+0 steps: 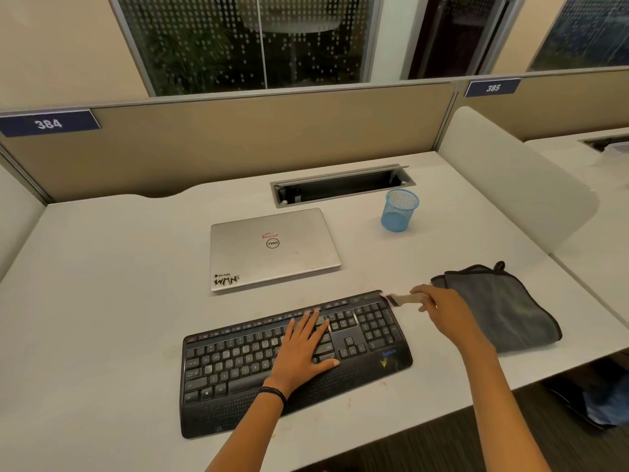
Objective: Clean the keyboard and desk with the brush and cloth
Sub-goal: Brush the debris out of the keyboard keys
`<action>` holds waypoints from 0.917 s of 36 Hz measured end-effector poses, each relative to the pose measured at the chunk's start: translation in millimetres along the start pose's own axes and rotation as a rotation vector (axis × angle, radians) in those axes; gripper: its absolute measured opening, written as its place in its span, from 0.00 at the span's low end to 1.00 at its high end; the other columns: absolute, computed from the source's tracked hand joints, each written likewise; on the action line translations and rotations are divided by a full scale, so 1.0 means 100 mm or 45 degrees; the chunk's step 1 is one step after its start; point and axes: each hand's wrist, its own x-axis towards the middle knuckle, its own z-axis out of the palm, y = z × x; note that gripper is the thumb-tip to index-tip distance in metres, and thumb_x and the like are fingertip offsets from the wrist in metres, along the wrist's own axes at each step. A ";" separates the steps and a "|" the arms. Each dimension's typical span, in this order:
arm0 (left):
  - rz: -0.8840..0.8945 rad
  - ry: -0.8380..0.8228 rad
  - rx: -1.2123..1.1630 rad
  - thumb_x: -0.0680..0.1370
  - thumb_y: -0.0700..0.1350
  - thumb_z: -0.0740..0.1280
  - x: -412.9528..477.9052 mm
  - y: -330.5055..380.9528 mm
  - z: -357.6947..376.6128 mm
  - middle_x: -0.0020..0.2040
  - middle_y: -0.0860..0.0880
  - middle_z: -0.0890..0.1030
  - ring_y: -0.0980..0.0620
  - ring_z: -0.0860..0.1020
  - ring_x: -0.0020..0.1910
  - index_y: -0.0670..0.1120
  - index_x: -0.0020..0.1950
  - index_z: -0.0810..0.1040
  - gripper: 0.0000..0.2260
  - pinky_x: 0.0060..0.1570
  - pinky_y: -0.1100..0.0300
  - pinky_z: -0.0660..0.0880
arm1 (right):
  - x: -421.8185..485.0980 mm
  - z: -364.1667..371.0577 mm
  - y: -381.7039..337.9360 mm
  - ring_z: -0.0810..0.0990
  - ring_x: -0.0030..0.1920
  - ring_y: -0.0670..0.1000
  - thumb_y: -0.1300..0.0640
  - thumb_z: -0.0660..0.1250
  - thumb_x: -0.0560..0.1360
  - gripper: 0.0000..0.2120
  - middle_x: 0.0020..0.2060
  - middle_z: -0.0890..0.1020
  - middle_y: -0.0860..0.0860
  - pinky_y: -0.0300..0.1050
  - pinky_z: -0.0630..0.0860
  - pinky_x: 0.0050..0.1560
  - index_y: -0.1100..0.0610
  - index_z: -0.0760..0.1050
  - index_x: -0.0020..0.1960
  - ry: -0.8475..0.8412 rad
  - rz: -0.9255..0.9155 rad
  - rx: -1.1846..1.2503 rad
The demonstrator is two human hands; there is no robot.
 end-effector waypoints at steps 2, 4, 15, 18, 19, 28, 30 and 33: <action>-0.002 0.000 -0.005 0.67 0.76 0.40 0.00 0.00 0.00 0.74 0.52 0.34 0.51 0.33 0.74 0.57 0.73 0.37 0.40 0.71 0.53 0.29 | -0.03 -0.04 0.02 0.81 0.39 0.45 0.62 0.57 0.79 0.12 0.42 0.83 0.52 0.37 0.75 0.38 0.55 0.77 0.55 -0.045 -0.011 -0.067; -0.005 -0.006 -0.007 0.67 0.76 0.39 0.00 0.00 0.00 0.74 0.52 0.33 0.51 0.33 0.74 0.57 0.73 0.37 0.40 0.71 0.53 0.29 | -0.06 -0.09 0.03 0.79 0.37 0.43 0.63 0.57 0.79 0.12 0.39 0.81 0.50 0.32 0.70 0.35 0.54 0.78 0.54 -0.074 -0.009 -0.120; 0.006 -0.007 -0.030 0.65 0.78 0.36 0.00 0.01 -0.01 0.74 0.52 0.34 0.51 0.34 0.74 0.56 0.75 0.40 0.44 0.70 0.54 0.29 | -0.05 -0.06 -0.06 0.78 0.39 0.52 0.64 0.58 0.78 0.12 0.42 0.82 0.55 0.43 0.72 0.37 0.59 0.76 0.58 0.028 -0.079 -0.181; 0.005 -0.014 -0.016 0.64 0.79 0.34 0.00 0.01 -0.02 0.74 0.52 0.34 0.51 0.33 0.74 0.57 0.74 0.38 0.44 0.69 0.54 0.28 | -0.09 -0.03 -0.01 0.77 0.38 0.52 0.65 0.58 0.78 0.11 0.40 0.81 0.54 0.40 0.70 0.35 0.59 0.77 0.55 -0.029 -0.038 -0.118; 0.003 -0.016 -0.011 0.64 0.79 0.34 0.00 0.01 -0.02 0.74 0.52 0.34 0.51 0.33 0.74 0.57 0.74 0.38 0.44 0.69 0.54 0.28 | -0.11 -0.04 0.01 0.78 0.38 0.52 0.65 0.58 0.78 0.11 0.39 0.81 0.54 0.40 0.71 0.36 0.59 0.78 0.55 -0.046 -0.030 -0.090; 0.007 -0.005 -0.034 0.64 0.79 0.34 -0.01 0.01 -0.01 0.74 0.53 0.34 0.52 0.33 0.74 0.57 0.74 0.39 0.44 0.69 0.55 0.28 | -0.25 -0.30 0.04 0.79 0.41 0.54 0.64 0.60 0.78 0.10 0.40 0.82 0.55 0.47 0.75 0.42 0.60 0.79 0.54 0.016 0.019 0.088; 0.007 -0.003 -0.040 0.64 0.79 0.34 -0.01 0.01 -0.02 0.74 0.53 0.34 0.52 0.33 0.74 0.57 0.74 0.39 0.44 0.69 0.56 0.28 | -0.26 -0.28 0.00 0.80 0.44 0.55 0.63 0.60 0.78 0.10 0.42 0.82 0.56 0.46 0.75 0.45 0.60 0.78 0.56 0.076 0.001 0.153; 0.007 -0.004 -0.043 0.64 0.79 0.34 -0.01 0.01 -0.02 0.74 0.52 0.34 0.52 0.33 0.73 0.57 0.74 0.38 0.44 0.69 0.56 0.27 | -0.26 -0.20 -0.05 0.78 0.43 0.48 0.63 0.61 0.78 0.11 0.44 0.82 0.54 0.33 0.71 0.43 0.61 0.78 0.57 0.038 -0.026 0.161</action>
